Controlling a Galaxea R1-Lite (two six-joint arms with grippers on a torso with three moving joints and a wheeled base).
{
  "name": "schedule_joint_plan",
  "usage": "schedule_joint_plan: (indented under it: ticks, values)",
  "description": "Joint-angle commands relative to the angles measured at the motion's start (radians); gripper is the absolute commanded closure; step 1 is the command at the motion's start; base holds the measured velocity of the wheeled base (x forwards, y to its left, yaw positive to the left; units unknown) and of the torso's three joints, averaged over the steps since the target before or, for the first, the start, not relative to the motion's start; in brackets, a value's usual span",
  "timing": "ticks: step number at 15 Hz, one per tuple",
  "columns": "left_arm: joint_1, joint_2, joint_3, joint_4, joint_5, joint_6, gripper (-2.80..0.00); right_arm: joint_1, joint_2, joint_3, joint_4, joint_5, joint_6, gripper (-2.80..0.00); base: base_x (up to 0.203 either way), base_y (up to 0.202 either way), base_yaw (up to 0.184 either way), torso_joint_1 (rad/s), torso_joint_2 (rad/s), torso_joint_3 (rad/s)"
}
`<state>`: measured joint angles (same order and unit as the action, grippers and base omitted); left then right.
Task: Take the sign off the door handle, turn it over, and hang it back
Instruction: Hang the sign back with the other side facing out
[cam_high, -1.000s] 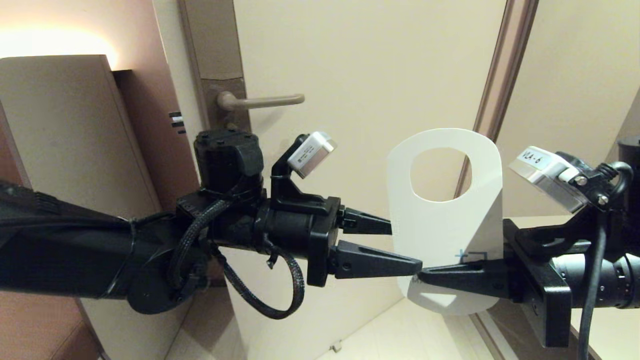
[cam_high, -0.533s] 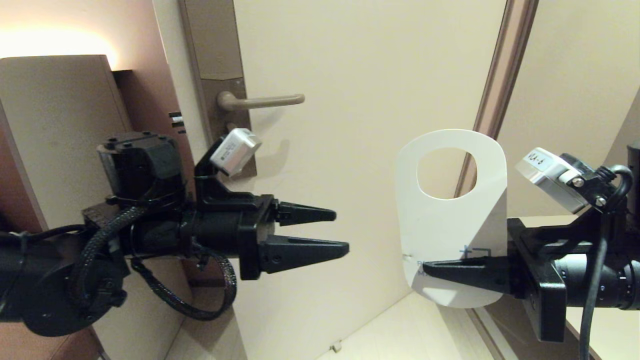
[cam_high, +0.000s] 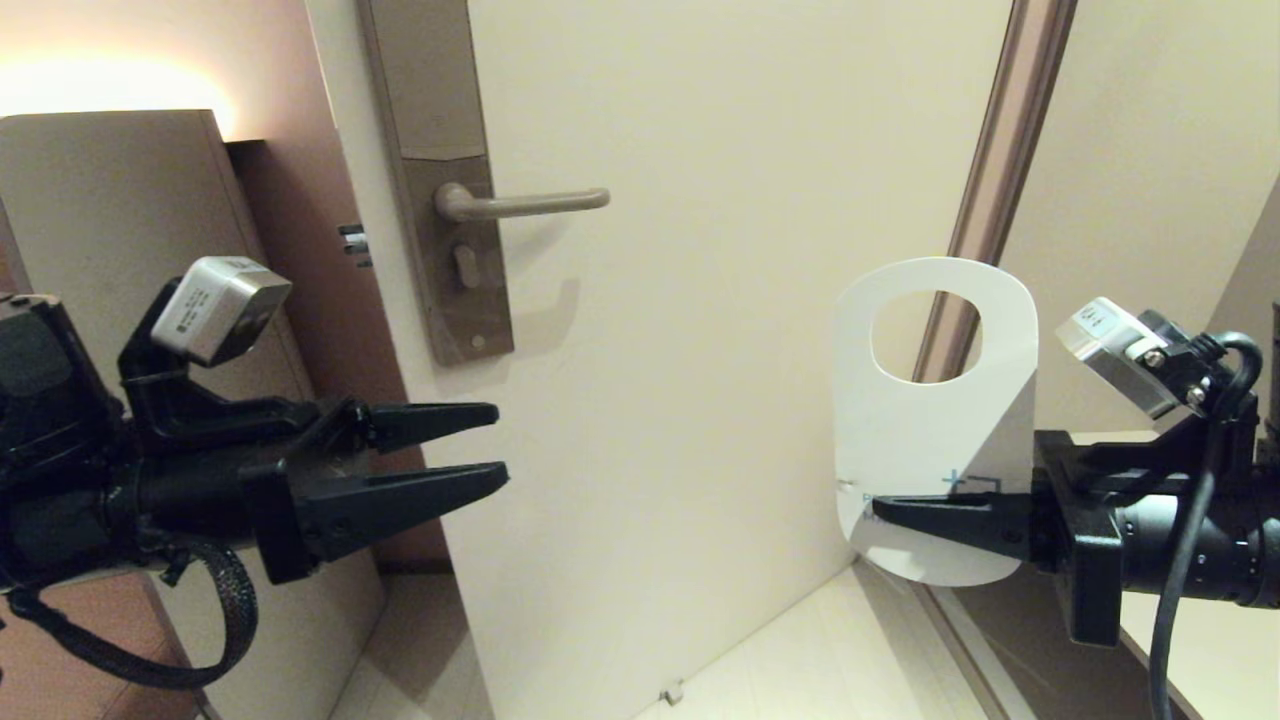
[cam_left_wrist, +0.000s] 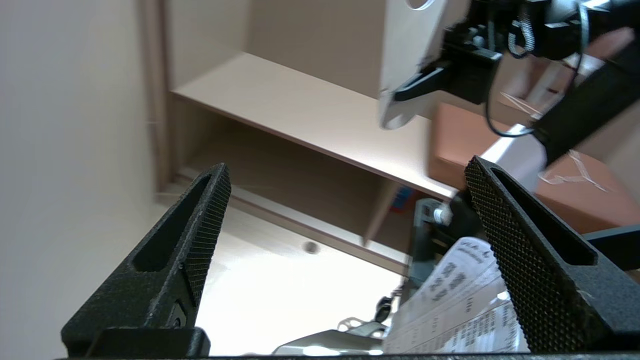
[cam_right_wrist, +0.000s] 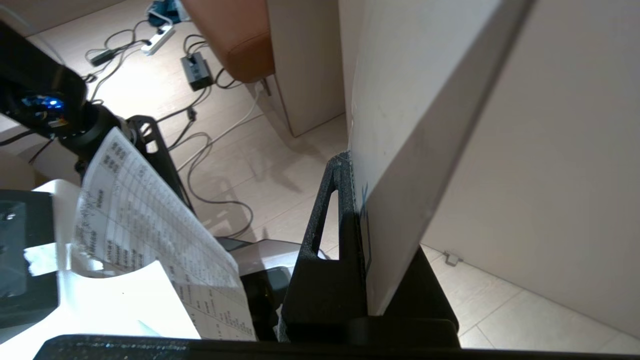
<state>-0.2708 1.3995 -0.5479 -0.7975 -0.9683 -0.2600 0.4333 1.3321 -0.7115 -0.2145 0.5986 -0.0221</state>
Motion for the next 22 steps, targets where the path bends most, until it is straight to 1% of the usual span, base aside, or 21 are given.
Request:
schedule_joint_plan:
  ticks: [1,2,4,5,8,9,10,11,12,13,14,15,17,18,22]
  values:
    - [0.073,-0.073,0.052,-0.005,-0.006,0.001,-2.8,-0.029,-0.001,0.003,-0.002,0.004,-0.001,0.0,0.0,0.0,0.0,0.0,0.0,0.0]
    - [0.111,-0.094,0.076,-0.005,-0.006,0.006,-2.8,-0.04,-0.001,0.0,-0.002,0.004,-0.001,0.0,0.0,0.0,0.0,0.0,0.0,0.0]
    - [0.176,-0.134,0.118,-0.006,-0.006,0.019,0.0,-0.052,-0.001,0.003,-0.002,0.004,-0.001,0.0,0.0,0.0,0.0,0.0,0.0,0.0]
    - [0.21,-0.157,0.134,-0.005,-0.006,0.018,0.0,-0.054,-0.001,0.008,-0.002,0.004,-0.001,0.0,0.0,0.0,0.0,0.0,0.0,0.0]
    - [0.28,-0.223,0.166,0.01,0.007,0.021,0.0,-0.07,-0.01,0.015,-0.002,0.004,-0.002,0.0,0.0,0.0,0.0,0.0,0.0,0.0]
    - [0.297,-0.249,0.175,0.021,0.019,0.022,0.0,-0.079,-0.011,0.015,-0.002,0.004,-0.002,0.0,0.0,0.0,0.0,0.0,0.0,0.0]
    - [0.323,-0.278,0.189,0.04,0.044,0.033,0.0,-0.079,-0.011,0.014,-0.002,0.004,-0.002,0.0,0.0,0.0,0.0,0.0,0.0,0.0]
    - [0.35,-0.298,0.203,0.072,0.106,0.076,0.0,-0.08,-0.015,0.014,-0.002,0.004,-0.004,0.0,0.0,0.0,0.0,0.0,0.0,0.0]
    - [0.368,-0.314,0.213,0.113,0.181,0.125,0.0,-0.08,-0.016,0.014,-0.002,0.004,-0.004,0.0,0.0,0.0,0.0,0.0,0.0,0.0]
    - [0.381,-0.33,0.22,0.157,0.261,0.166,0.0,-0.08,-0.018,0.014,-0.002,0.003,-0.004,0.0,0.0,0.0,0.0,0.0,0.0,0.0]
    - [0.39,-0.348,0.225,0.198,0.355,0.2,0.0,-0.08,-0.018,0.014,-0.002,0.004,-0.005,0.0,0.0,0.0,0.0,0.0,0.0,0.0]
    - [0.395,-0.361,0.234,0.225,0.449,0.238,0.0,-0.08,-0.018,0.014,-0.002,0.004,-0.007,0.0,0.0,0.0,0.0,0.0,0.0,0.0]
    - [0.404,-0.392,0.294,0.238,0.61,0.305,0.0,-0.08,-0.019,0.013,-0.002,0.004,-0.007,0.0,0.0,0.0,0.0,0.0,0.0,0.0]
    - [0.406,-0.422,0.33,0.239,0.658,0.325,0.0,-0.08,-0.022,0.012,-0.002,0.004,-0.007,0.0,0.0,0.0,0.0,0.0,0.0,0.0]
    - [0.413,-0.603,0.433,0.244,0.758,0.326,0.0,-0.082,-0.028,0.012,-0.003,0.004,-0.007,0.0,0.0,0.0,0.0,0.0,0.0,0.0]
